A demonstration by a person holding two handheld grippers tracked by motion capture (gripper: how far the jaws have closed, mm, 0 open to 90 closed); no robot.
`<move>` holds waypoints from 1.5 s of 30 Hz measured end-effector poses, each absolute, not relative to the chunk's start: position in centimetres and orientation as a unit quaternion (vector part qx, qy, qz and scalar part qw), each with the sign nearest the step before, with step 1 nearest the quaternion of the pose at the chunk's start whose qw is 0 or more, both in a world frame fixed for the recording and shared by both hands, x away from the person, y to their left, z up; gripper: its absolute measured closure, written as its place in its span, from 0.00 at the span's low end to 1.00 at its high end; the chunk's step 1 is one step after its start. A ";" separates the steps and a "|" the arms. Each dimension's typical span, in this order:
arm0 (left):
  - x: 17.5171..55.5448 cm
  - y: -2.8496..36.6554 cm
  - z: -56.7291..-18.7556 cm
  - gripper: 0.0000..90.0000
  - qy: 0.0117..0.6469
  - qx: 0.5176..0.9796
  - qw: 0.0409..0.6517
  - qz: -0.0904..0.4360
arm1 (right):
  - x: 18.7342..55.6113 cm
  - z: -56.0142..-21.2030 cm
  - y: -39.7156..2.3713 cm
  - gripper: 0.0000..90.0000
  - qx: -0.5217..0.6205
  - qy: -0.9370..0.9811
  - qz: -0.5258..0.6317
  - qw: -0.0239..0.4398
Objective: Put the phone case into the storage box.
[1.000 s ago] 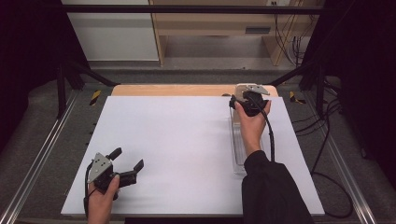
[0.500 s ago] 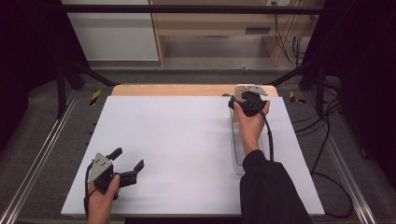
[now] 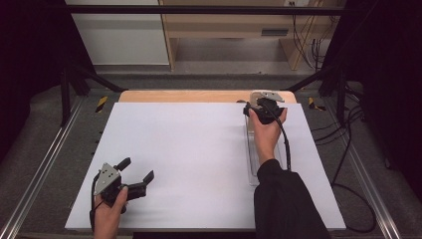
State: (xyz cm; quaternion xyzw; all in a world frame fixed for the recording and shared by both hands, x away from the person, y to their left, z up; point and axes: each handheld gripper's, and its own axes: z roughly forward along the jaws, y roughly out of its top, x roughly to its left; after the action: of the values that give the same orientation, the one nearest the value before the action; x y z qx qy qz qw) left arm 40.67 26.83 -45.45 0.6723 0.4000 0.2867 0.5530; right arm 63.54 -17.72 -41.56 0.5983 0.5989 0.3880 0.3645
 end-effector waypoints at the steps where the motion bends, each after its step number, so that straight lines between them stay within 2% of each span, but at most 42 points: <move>1: 40.7 26.8 -45.4 0.03 0.400 0.672 0.553 0.287 | 63.5 -41.6 -17.7 0.11 0.598 0.598 0.388 0.365; 45: 40.7 26.8 -45.5 0.03 0.398 0.674 0.553 0.284 | 63.7 -42.3 -17.4 0.11 0.597 0.607 0.385 0.357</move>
State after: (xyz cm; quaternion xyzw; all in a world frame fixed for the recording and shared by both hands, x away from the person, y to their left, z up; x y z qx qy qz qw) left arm 40.70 26.78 -45.47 0.6744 0.3981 0.2844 0.5530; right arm 63.65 -17.37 -42.29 0.5967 0.6067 0.3853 0.3569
